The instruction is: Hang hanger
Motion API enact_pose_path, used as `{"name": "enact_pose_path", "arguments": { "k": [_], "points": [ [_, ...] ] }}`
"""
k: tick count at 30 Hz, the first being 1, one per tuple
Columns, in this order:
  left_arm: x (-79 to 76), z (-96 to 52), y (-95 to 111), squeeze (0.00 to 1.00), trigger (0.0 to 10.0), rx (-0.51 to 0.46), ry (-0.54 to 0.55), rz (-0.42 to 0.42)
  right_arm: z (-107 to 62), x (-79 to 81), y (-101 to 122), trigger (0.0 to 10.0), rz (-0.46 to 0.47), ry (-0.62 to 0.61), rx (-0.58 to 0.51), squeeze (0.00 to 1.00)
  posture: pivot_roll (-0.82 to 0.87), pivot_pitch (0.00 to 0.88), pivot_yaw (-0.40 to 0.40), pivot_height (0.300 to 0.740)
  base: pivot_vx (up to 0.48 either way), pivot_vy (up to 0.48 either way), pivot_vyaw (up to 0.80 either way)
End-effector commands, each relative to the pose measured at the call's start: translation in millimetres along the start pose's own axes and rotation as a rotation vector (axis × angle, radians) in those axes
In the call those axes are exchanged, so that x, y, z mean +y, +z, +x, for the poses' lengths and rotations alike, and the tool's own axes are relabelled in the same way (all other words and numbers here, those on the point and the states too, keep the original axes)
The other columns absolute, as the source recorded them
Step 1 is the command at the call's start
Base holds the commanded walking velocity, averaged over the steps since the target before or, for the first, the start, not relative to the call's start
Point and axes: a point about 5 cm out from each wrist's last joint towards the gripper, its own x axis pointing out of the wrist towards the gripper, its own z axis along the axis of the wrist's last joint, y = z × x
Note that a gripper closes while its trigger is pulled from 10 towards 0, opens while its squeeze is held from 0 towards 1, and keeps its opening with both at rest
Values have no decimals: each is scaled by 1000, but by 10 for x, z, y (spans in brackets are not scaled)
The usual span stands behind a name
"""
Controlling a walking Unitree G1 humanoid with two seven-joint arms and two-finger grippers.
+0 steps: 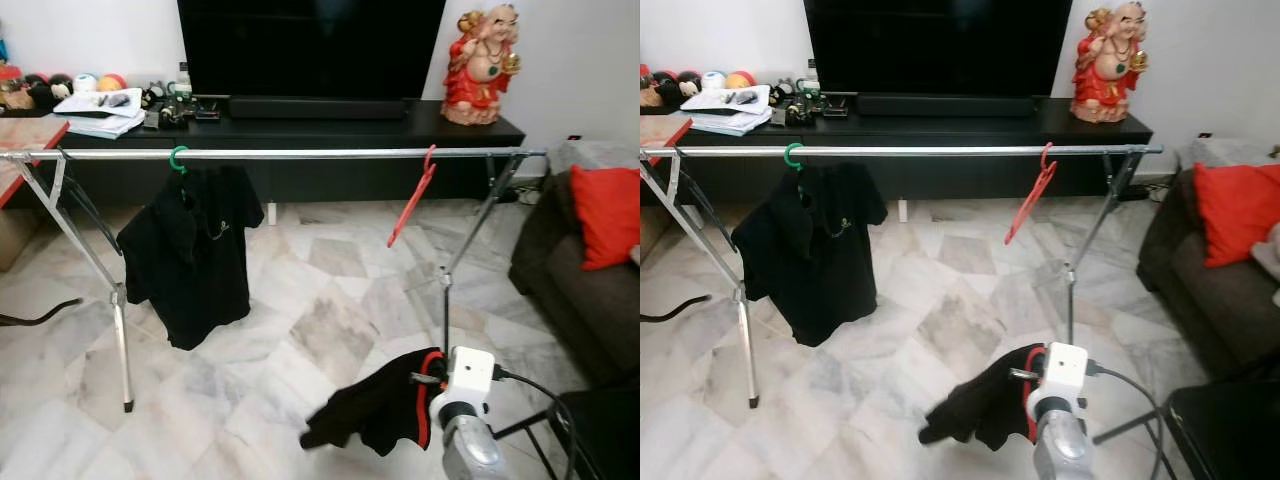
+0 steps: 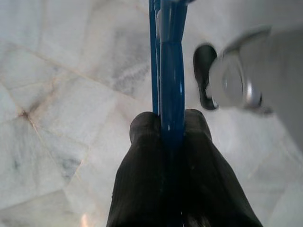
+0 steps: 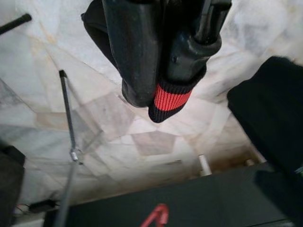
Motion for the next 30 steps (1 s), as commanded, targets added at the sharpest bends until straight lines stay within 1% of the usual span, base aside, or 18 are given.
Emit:
{"name": "enact_pose_path", "arguments": {
  "k": [1, 5, 9, 10, 11, 14, 15, 16, 18, 19, 20, 21, 23, 25, 26, 29, 30],
  "points": [
    [-47, 1, -30, 0, 10000, 17, -6, 15, 46, -18, 107, 10000, -1, 2, -27, 0, 111, 27, -41, 740, -262, 0, 0],
    [-25, 11, 52, 0, 10000, -14, 4, 35, 74, 21, 144, 10000, -4, 22, -29, 0, 109, 30, -41, 740, -127, 0, 0],
    [51, 25, 278, 0, 10000, -103, 33, 121, 134, 83, 202, 10000, -30, 64, -19, 0, 109, 34, -40, 740, 0, 0, 0],
    [108, 23, 411, 0, 10000, -158, 46, 153, 166, 98, 228, 10000, -50, 74, -5, 0, 109, 34, -40, 740, 0, 0, 0],
    [123, 22, 448, 0, 10000, -173, 48, 159, 174, 100, 234, 10000, -55, 75, -1, 0, 109, 34, -40, 740, 0, 0, 0],
    [226, -10, 811, 0, 10000, -322, 40, 124, 233, 122, 302, 10000, -99, 97, 11, 0, 115, 35, -40, 740, 0, 0, 0],
    [264, -68, 1091, 0, 10000, -437, 23, 166, 268, 137, 331, 10000, -143, 112, 33, 0, 117, 37, -37, 740, 0, 0, 0],
    [256, -144, 1335, 0, 10000, -536, -10, 231, 298, 153, 350, 10000, -214, 131, 59, 0, 117, 38, -37, 740, 0, 0, 0],
    [201, -210, 1504, 0, 10000, -597, -58, 279, 320, 175, 359, 10000, -285, 157, 84, 0, 118, 43, -37, 740, 0, 0, 0],
    [142, -265, 1612, 0, 10000, -632, -104, 318, 334, 188, 353, 10000, -336, 172, 113, 0, 119, 46, -37, 740, 0, 0, 0],
    [59, -345, 1738, 0, 10000, -671, -168, 383, 352, 201, 355, 10000, -399, 184, 140, 0, 118, 48, -38, 740, 0, 0, 0],
    [9, -422, 1820, 0, 10000, -688, -224, 457, 366, 214, 379, 10000, -430, 187, 137, 0, 118, 48, -38, 740, 0, 0, 0],
    [-58, -532, 1905, 0, 10000, -689, -317, 543, 382, 232, 396, 10000, -447, 196, 147, 0, 124, 48, -39, 740, 0, 0, 0],
    [-119, -664, 1985, 0, 10000, -685, -413, 603, 397, 244, 416, 10000, -451, 195, 152, 0, 125, 49, -40, 740, 0, 0, 0],
    [-119, -664, 1985, 0, 10000, -685, -413, 603, 397, 244, 416, 10000, -451, 195, 152, 0, 125, 49, -40, 740, 0, 0, 0],
    [-174, -884, 2118, 0, 10000, -657, -537, 728, 416, 262, 433, 10000, -471, 190, 167, 0, 126, 52, -38, 740, 0, 0, 0],
    [-186, -928, 2141, 0, 10000, -649, -561, 751, 419, 268, 436, 10000, -479, 191, 170, 0, 127, 53, -38, 740, 0, 0, 0]
  ]
}}
